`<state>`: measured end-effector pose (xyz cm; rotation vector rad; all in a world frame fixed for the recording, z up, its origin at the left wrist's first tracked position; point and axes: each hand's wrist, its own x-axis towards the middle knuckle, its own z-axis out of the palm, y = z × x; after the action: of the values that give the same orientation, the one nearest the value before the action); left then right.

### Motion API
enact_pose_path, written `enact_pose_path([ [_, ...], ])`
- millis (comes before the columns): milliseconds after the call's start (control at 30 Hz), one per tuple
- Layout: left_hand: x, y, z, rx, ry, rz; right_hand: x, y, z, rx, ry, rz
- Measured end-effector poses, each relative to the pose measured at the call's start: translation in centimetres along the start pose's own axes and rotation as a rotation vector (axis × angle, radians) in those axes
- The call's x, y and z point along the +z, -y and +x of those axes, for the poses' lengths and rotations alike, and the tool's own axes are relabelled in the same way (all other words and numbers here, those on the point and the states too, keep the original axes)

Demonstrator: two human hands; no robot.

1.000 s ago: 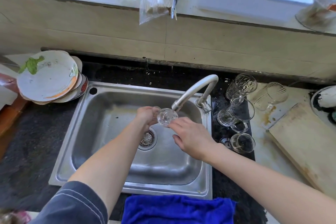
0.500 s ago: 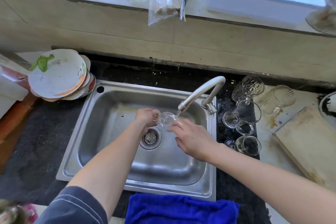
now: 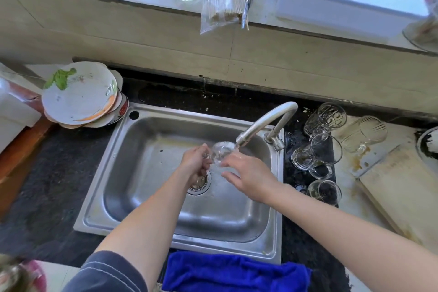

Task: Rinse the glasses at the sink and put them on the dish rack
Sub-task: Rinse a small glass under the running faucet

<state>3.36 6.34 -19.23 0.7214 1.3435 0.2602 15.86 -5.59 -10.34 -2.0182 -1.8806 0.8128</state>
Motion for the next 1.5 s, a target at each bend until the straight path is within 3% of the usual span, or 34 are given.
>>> enact_pose_path([
  [133, -0.7, -0.1, 0.2, -0.02, 0.085, 0.134, -0.5, -0.5, -0.4, -0.161, 0.005, -0.267],
  [200, -0.7, -0.2, 0.2, -0.051, 0.137, 0.163, -0.2, -0.4, 0.1, -0.16, 0.026, -0.314],
  [333, -2.0, -0.8, 0.3, -0.129, 0.196, 0.274, -0.2, -1.7, -0.8, -0.337, -0.022, -0.387],
  [467, -1.3, -0.4, -0.4, -0.192, 0.213, 0.332, 0.1, -0.7, 0.0, -0.261, 0.015, -0.361],
  [600, -2.6, 0.1, 0.7, -0.174, 0.158, 0.296, -1.0, -1.3, -0.6, -0.116, 0.177, -0.345],
  [667, -1.7, 0.6, 0.3, -0.162, 0.171, 0.242, -0.8, -0.3, -0.2, 0.078, 0.163, -0.156],
  [733, -0.4, 0.8, -0.3, -0.141, 0.197, 0.138, -0.4, 0.9, 0.8, 0.244, 0.054, 0.205],
  [833, 0.2, 1.1, -0.7, -0.053, 0.204, 0.105, 0.0, 1.6, 1.1, 0.324, -0.04, 0.474],
  [967, 0.8, 1.6, -1.0, -0.029, 0.216, 0.043, 0.4, 1.8, 1.0, 0.295, -0.147, 0.249],
  [1100, 0.1, 1.0, -0.9, -0.091, 0.26, 0.062, 0.0, 0.0, -0.2, 0.142, -0.069, 0.239],
  [1233, 1.0, 0.7, -0.9, -0.058, 0.149, -0.041, 0.3, 1.3, 0.9, 0.198, -0.091, 0.258],
  [1333, 0.6, 0.5, -0.8, -0.05, 0.08, -0.117, 0.2, 0.8, -0.2, 0.125, -0.002, 0.197],
  [1500, 0.9, 0.5, -1.5, -0.048, 0.05, -0.036, 0.3, 0.9, -0.2, 0.137, 0.024, 0.08],
])
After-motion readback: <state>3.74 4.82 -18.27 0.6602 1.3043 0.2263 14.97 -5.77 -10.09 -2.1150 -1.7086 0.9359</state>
